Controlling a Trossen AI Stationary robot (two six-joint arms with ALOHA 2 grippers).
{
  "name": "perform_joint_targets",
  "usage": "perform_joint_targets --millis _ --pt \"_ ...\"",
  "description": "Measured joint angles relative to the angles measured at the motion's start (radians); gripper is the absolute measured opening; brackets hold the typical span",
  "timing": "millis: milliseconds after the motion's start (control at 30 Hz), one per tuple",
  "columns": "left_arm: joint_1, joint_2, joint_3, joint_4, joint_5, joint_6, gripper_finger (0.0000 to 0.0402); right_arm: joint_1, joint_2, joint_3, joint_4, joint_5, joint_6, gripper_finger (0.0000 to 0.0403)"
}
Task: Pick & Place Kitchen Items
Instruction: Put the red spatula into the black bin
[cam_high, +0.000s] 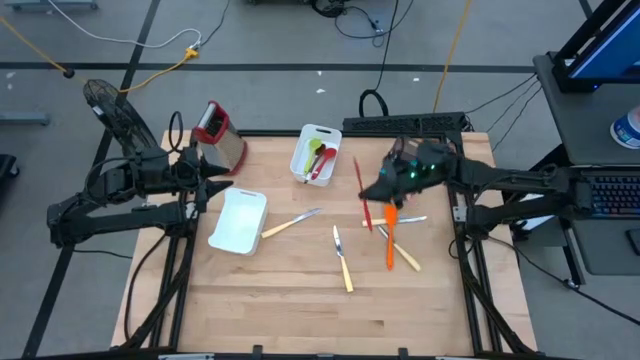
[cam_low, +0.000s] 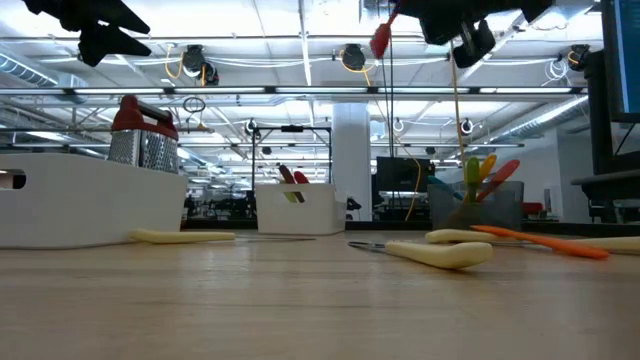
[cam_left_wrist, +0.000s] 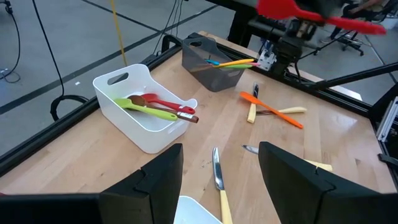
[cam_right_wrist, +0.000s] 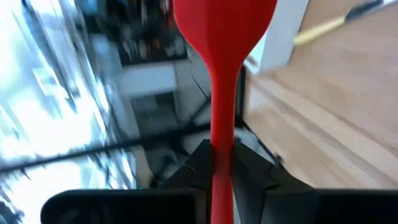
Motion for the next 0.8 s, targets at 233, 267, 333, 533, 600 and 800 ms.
perform_joint_targets --millis 233,267,333,533,600,800 --pt "0.000 0.000 0.000 0.000 0.000 0.000 0.0216 -0.159 -0.056 -0.037 -0.012 0.015 0.213 0.0026" --pt "0.000 0.000 0.000 0.000 0.000 0.000 0.0216 -0.181 -0.063 -0.049 -0.012 0.013 0.247 0.0026" --pt "0.000 0.000 0.000 0.000 0.000 0.000 0.0216 -0.220 -0.077 -0.076 -0.014 0.011 0.297 0.0026" --pt "0.000 0.000 0.000 0.000 0.000 0.000 0.0216 -0.343 -0.122 -0.168 -0.021 -0.041 0.402 0.0026" --pt "0.000 0.000 0.000 0.000 -0.001 0.000 0.0216 -0.379 -0.137 -0.198 -0.020 -0.041 0.431 0.0026" --pt "0.000 0.000 0.000 0.000 -0.001 0.000 0.0216 -0.478 -0.178 -0.282 -0.020 -0.118 0.471 0.0026"
